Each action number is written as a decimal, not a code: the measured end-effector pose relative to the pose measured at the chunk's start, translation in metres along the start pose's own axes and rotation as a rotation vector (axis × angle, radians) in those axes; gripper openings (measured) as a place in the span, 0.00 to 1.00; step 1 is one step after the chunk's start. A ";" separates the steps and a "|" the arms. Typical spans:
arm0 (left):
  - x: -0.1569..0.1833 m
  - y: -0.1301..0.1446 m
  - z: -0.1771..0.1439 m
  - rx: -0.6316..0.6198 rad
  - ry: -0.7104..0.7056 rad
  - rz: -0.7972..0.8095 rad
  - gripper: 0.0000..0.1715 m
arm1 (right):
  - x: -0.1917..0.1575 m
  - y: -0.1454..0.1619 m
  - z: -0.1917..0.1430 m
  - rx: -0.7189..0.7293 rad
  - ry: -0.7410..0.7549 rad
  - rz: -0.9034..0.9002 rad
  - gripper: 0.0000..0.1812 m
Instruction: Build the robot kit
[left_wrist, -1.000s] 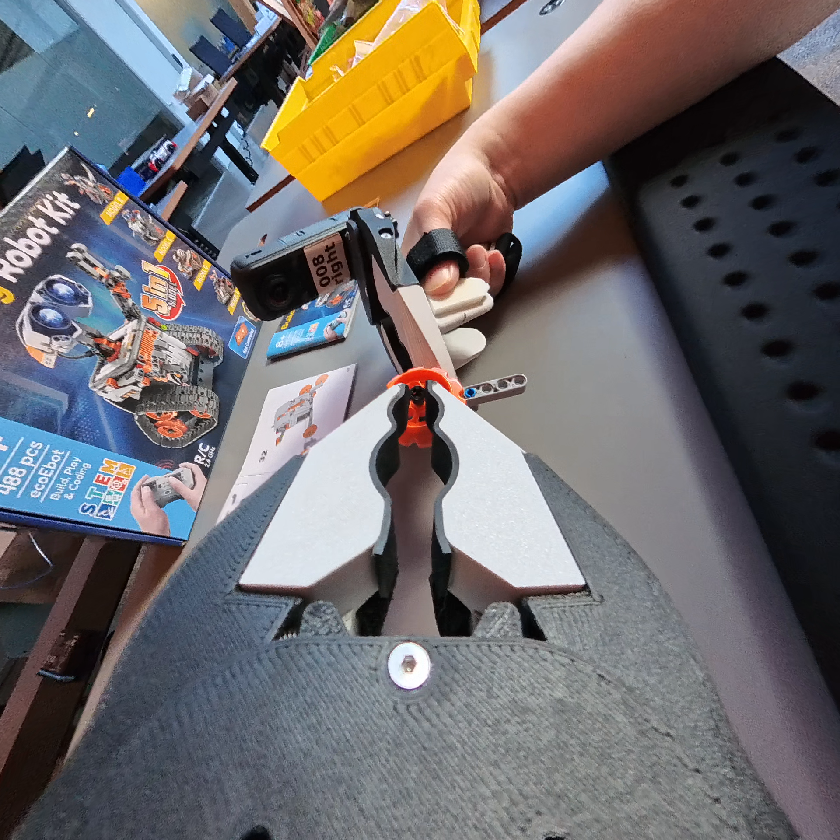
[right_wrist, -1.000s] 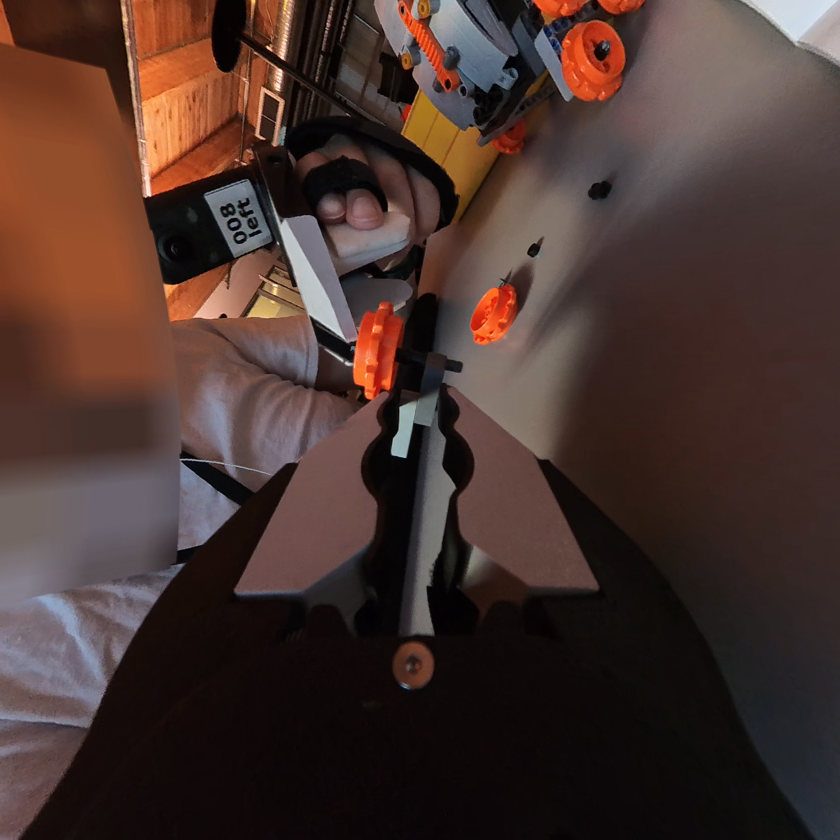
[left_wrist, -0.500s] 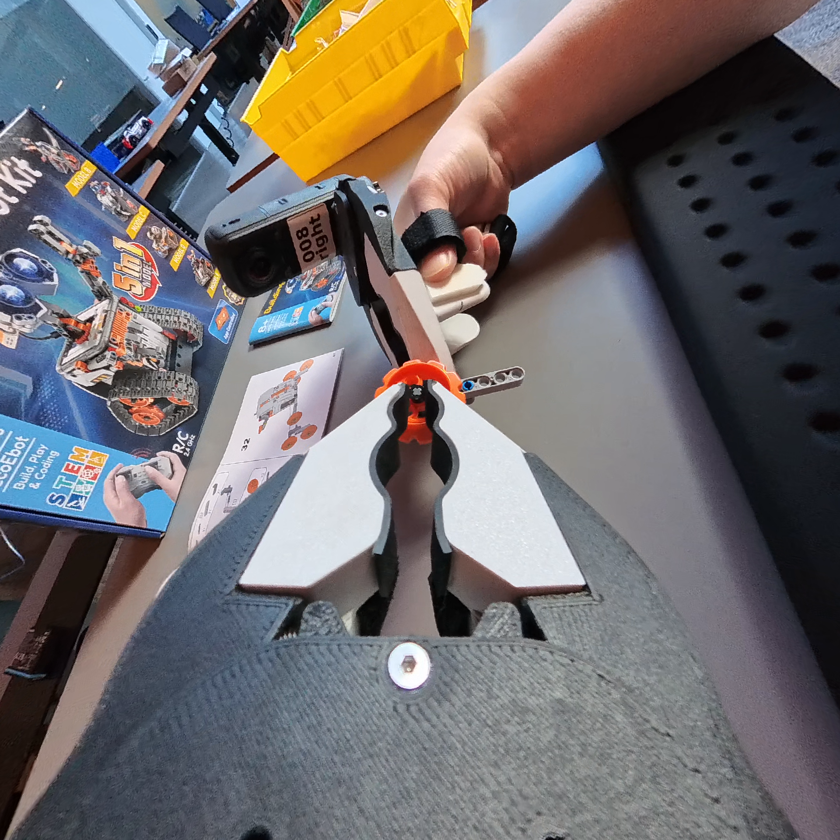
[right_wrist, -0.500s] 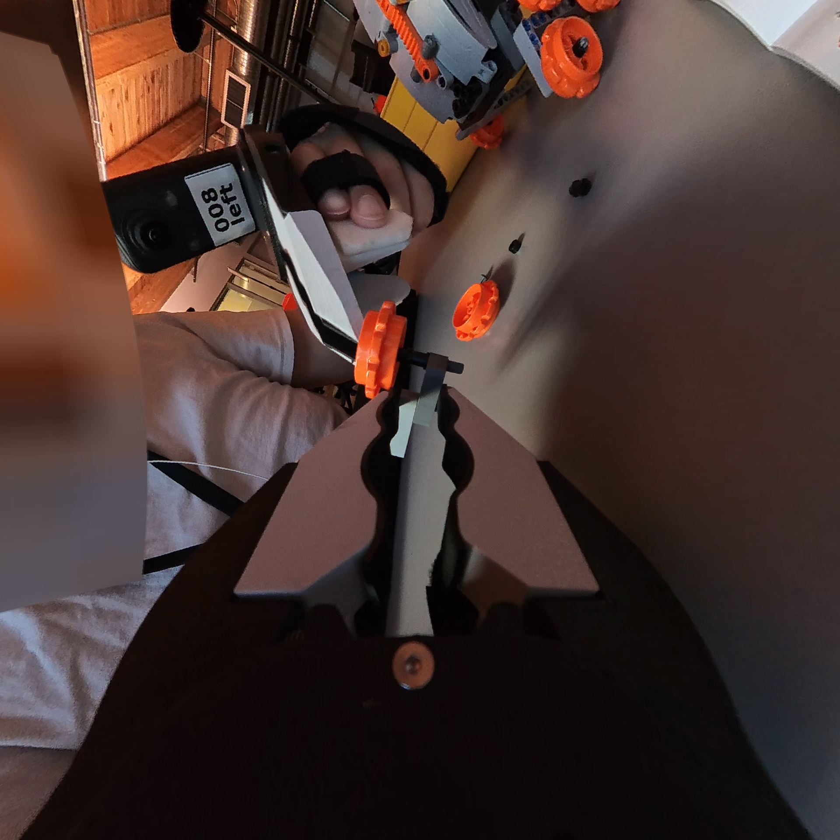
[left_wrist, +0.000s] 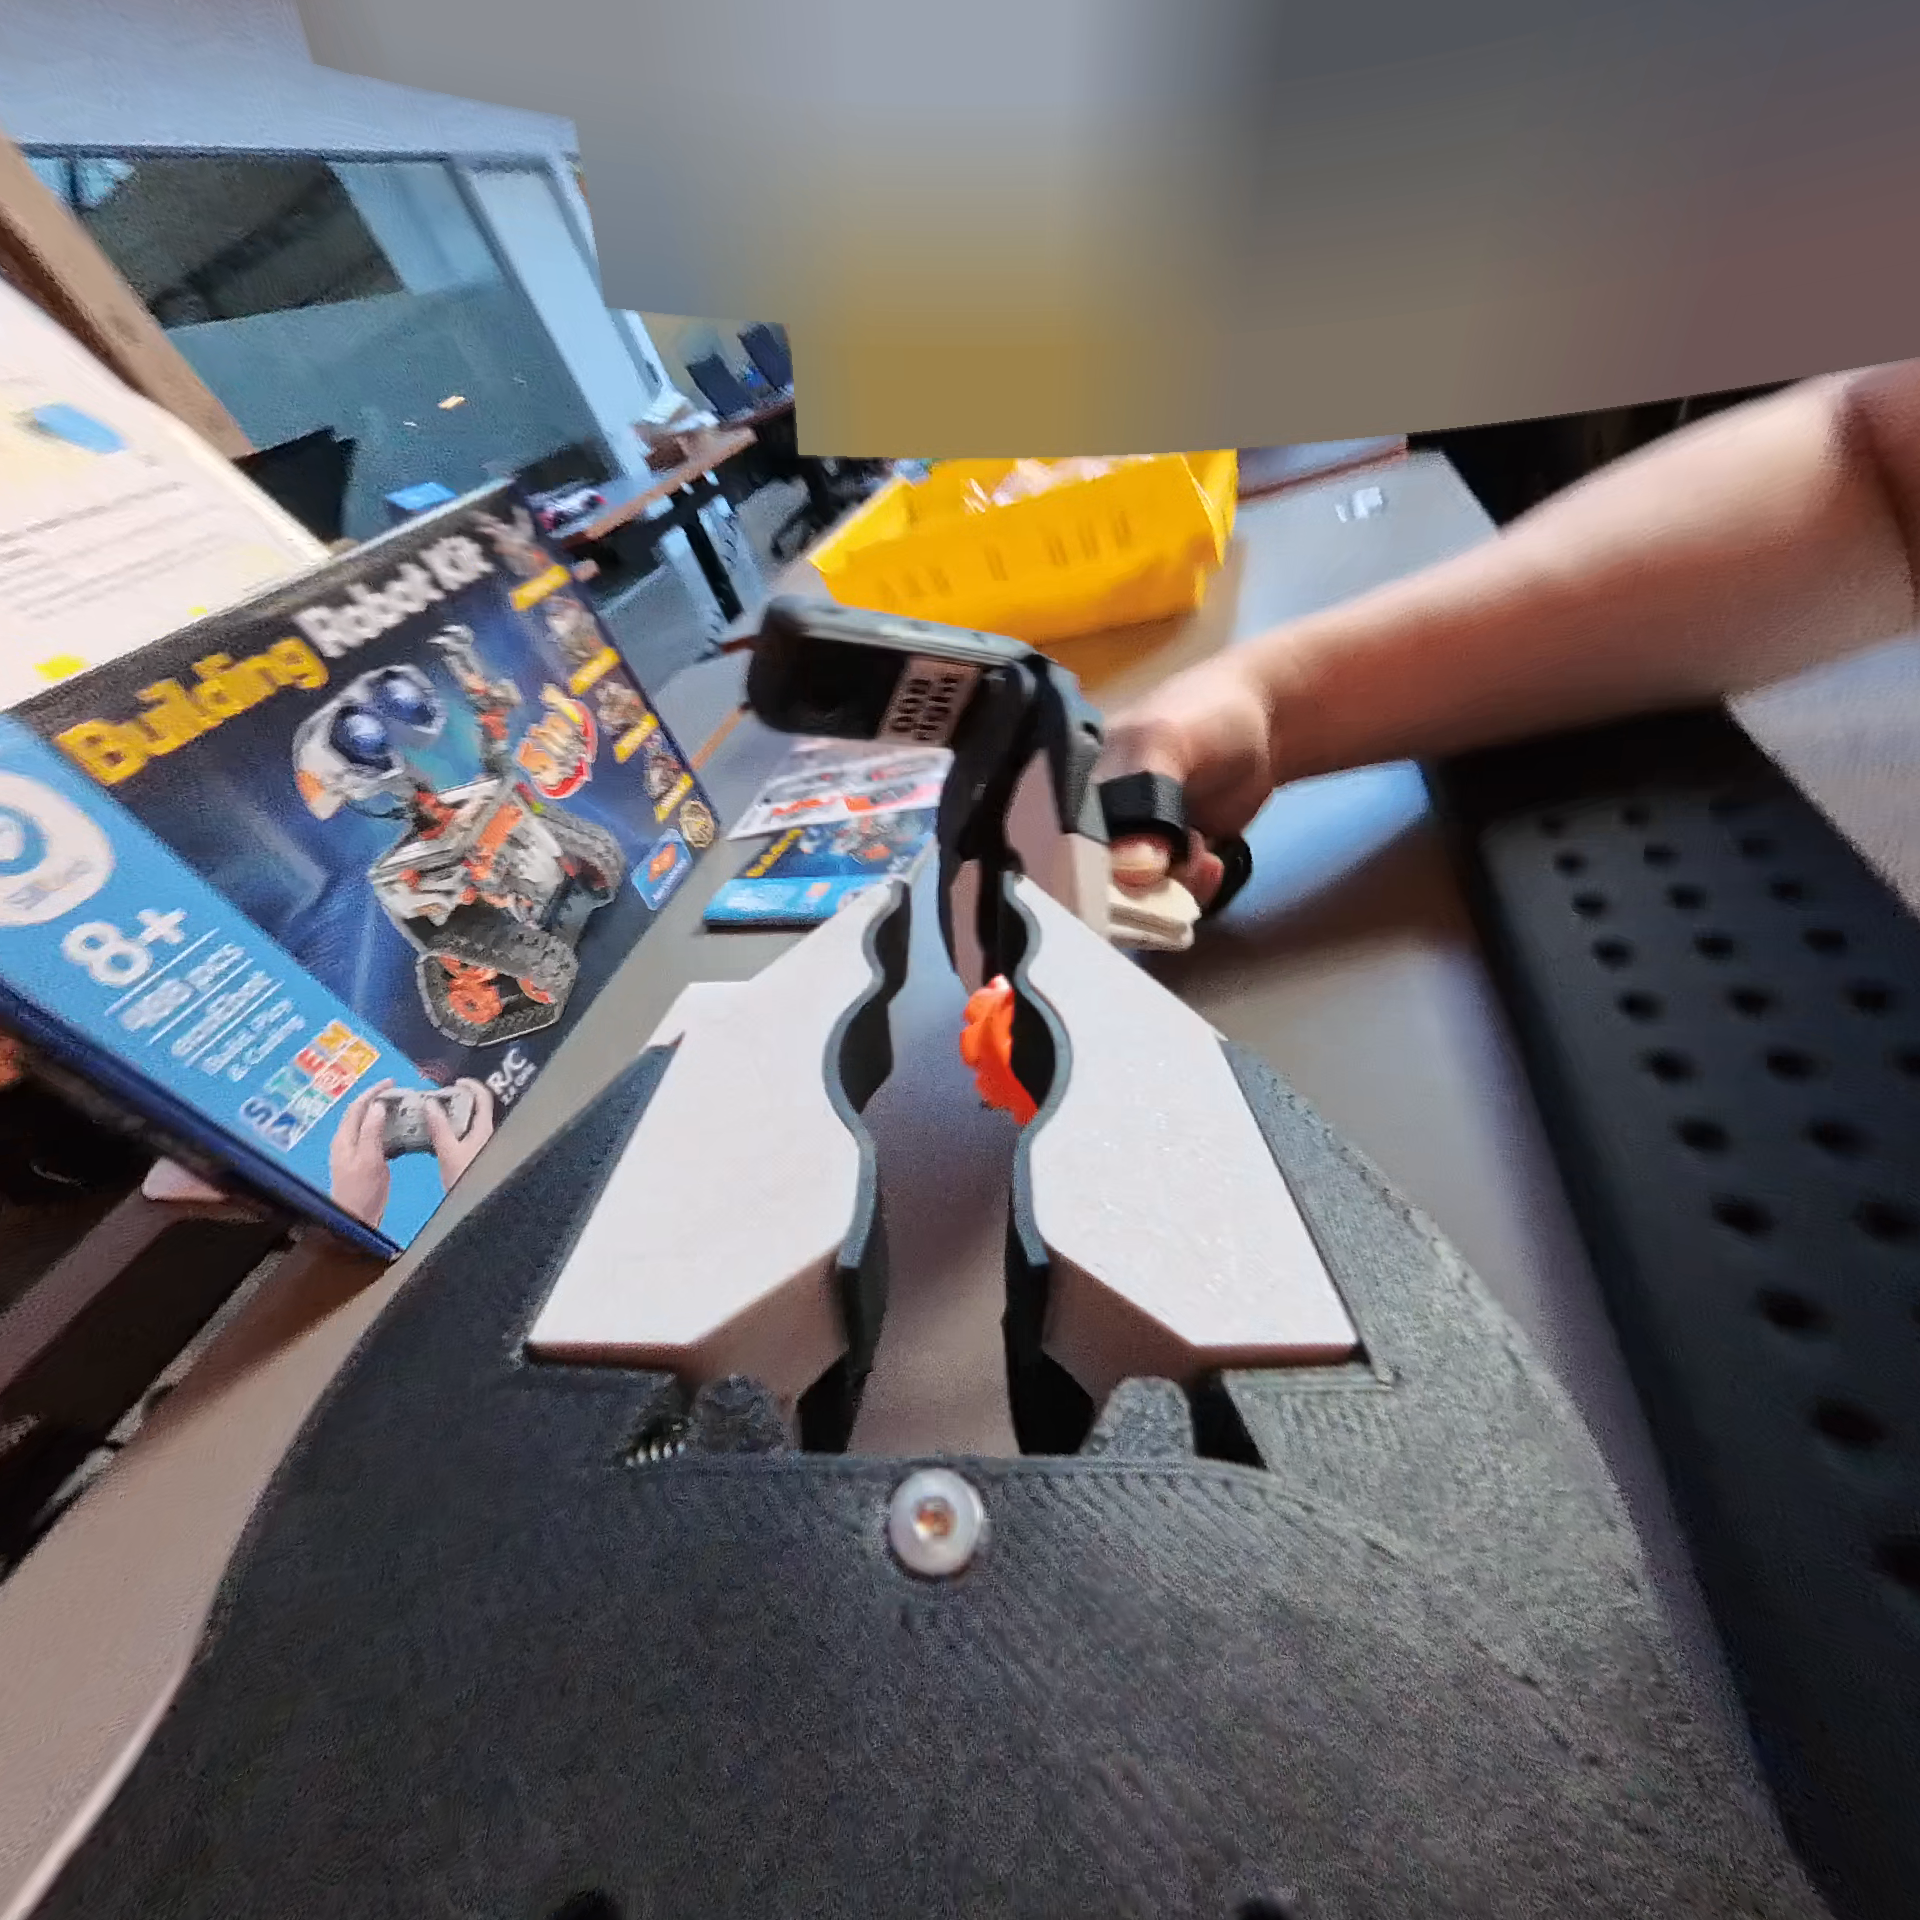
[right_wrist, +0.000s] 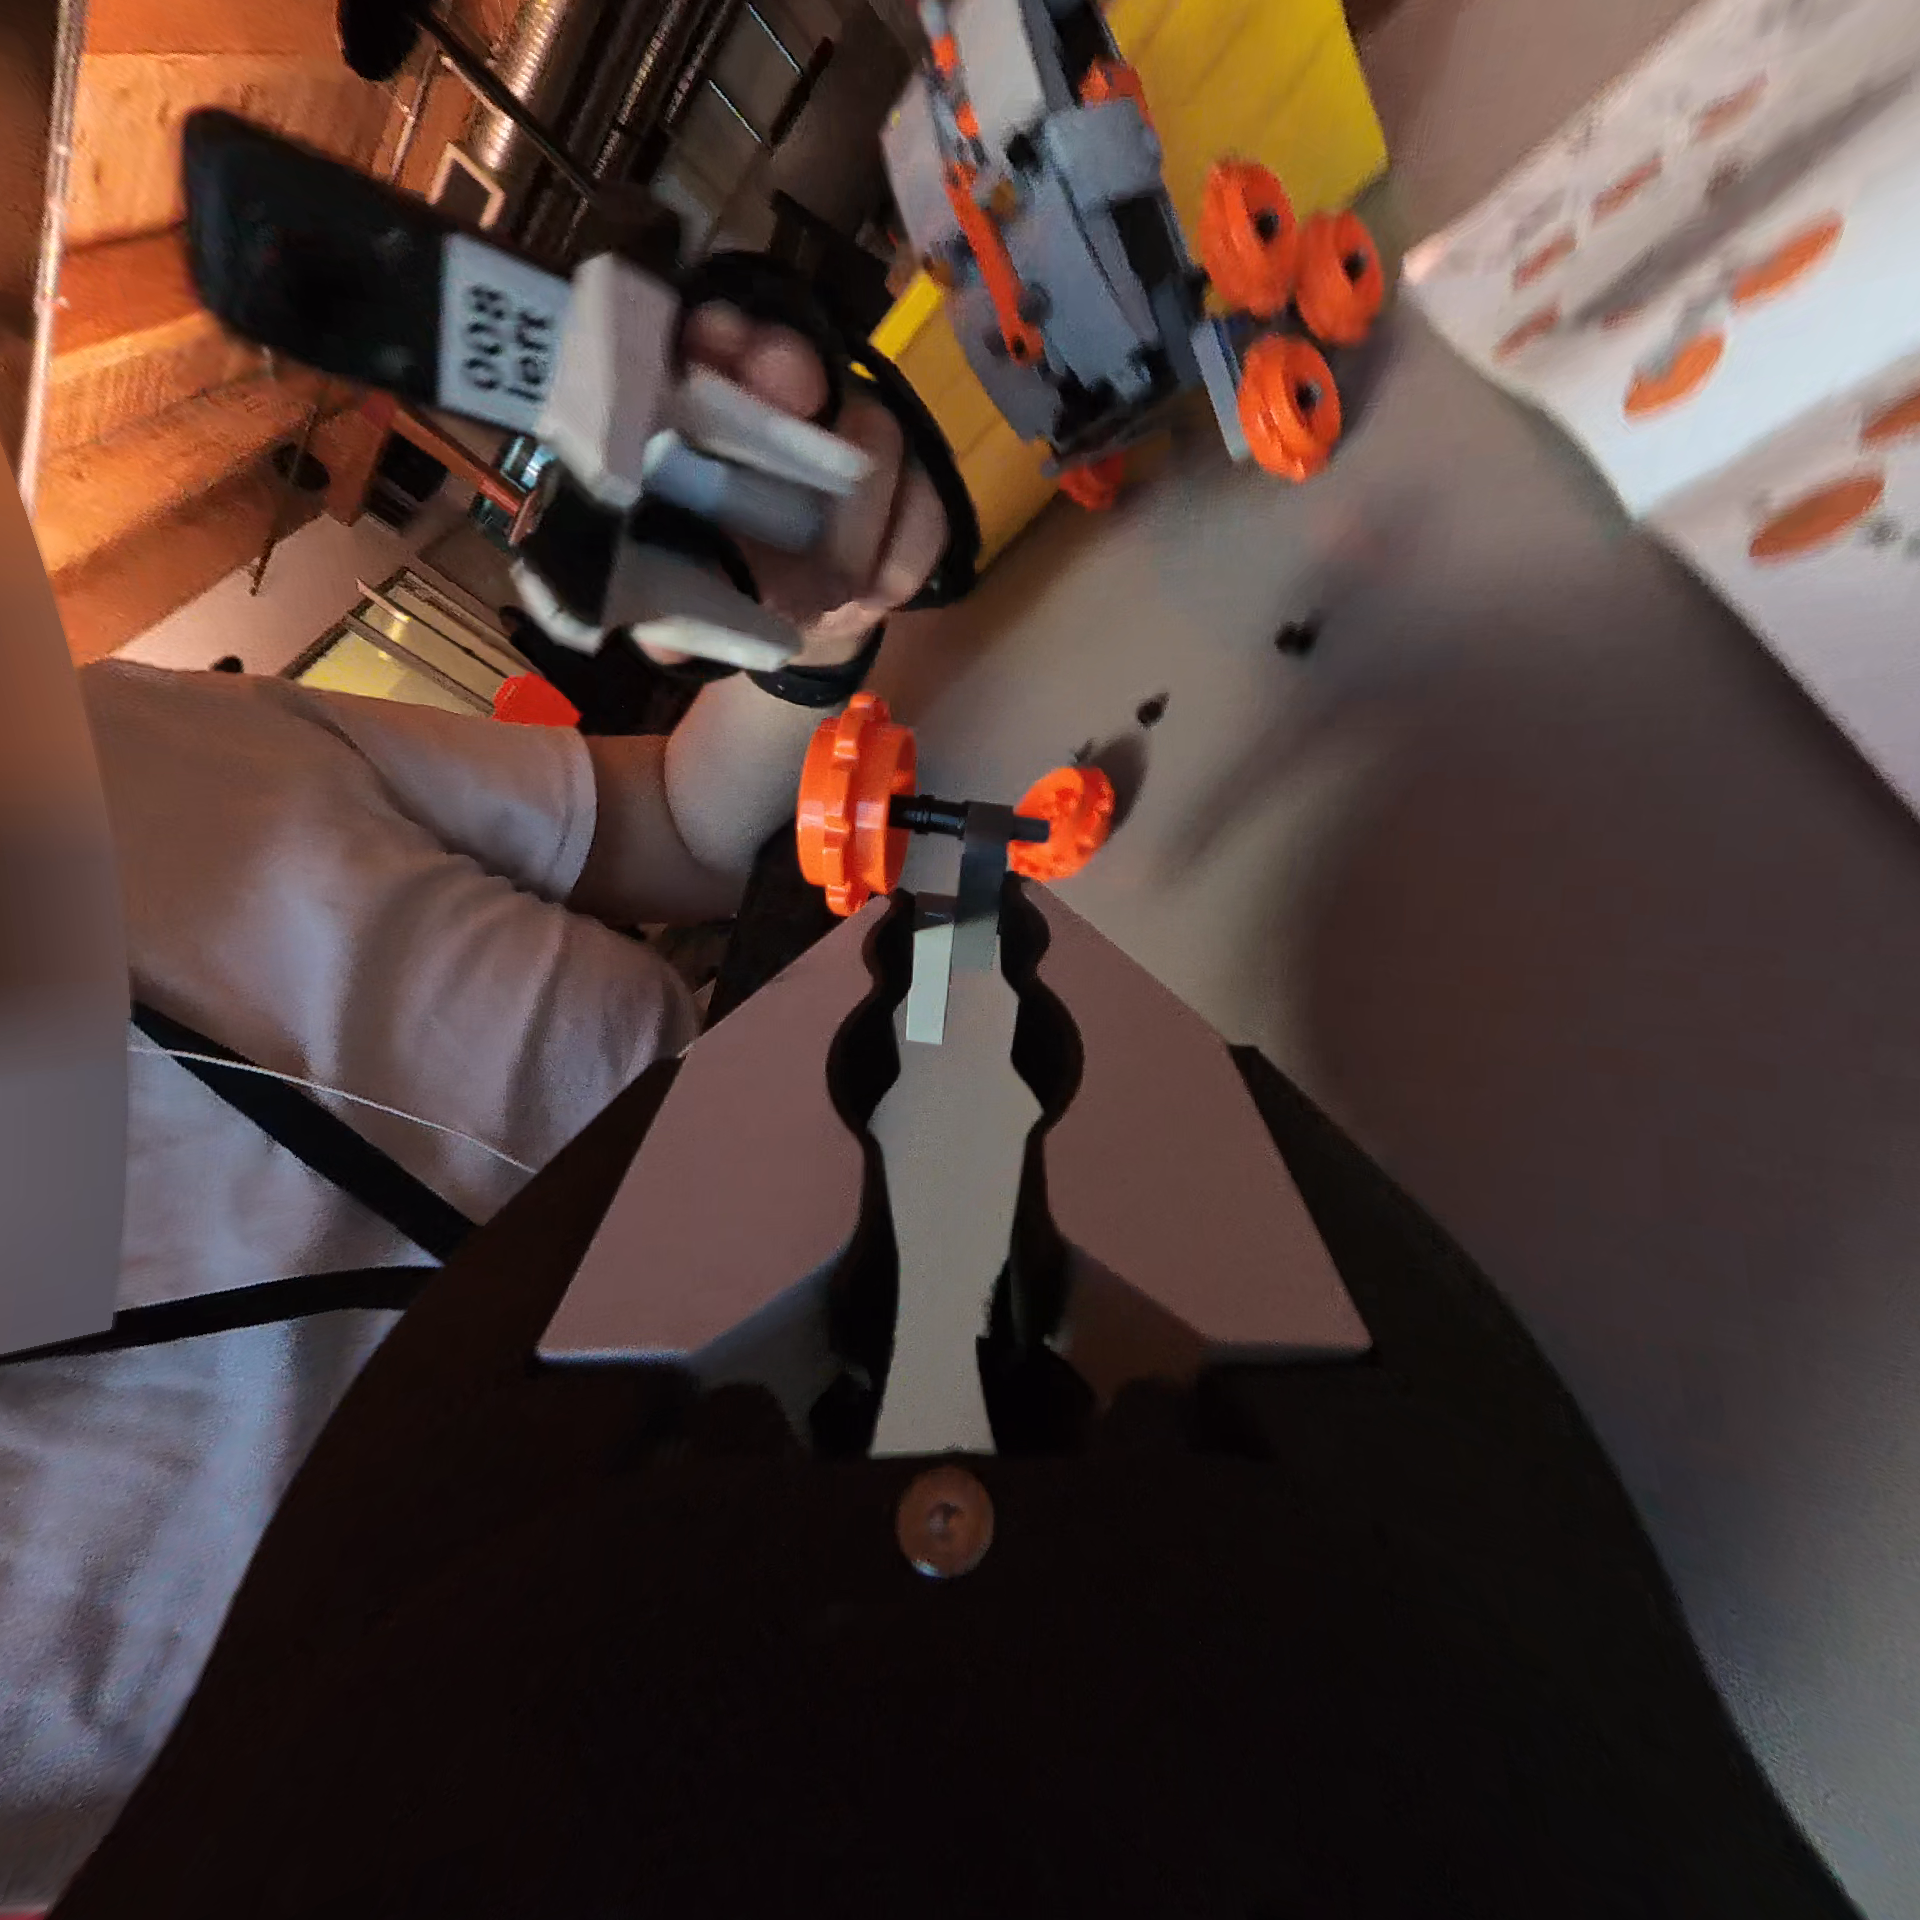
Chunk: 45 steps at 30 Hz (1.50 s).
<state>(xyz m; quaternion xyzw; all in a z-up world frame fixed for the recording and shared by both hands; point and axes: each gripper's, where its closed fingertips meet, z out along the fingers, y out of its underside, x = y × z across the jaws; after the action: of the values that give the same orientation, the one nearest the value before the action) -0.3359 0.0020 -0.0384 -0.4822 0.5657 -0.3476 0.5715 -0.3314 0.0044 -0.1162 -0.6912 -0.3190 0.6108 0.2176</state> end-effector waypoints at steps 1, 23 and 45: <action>-0.007 -0.002 -0.004 0.020 -0.014 -0.049 0.12 | -0.004 -0.006 -0.002 0.023 0.008 -0.049 0.09; 0.024 0.029 0.014 -0.099 0.186 -0.148 0.19 | -0.025 -0.025 -0.005 0.018 0.386 -0.939 0.09; 0.040 0.017 0.011 -0.083 0.277 -0.061 0.21 | -0.045 -0.017 -0.004 -0.054 0.438 -1.162 0.09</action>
<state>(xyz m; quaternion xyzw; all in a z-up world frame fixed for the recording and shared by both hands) -0.3230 -0.0290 -0.0683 -0.4698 0.6382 -0.4045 0.4565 -0.3328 -0.0147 -0.0720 -0.5193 -0.6062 0.2284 0.5574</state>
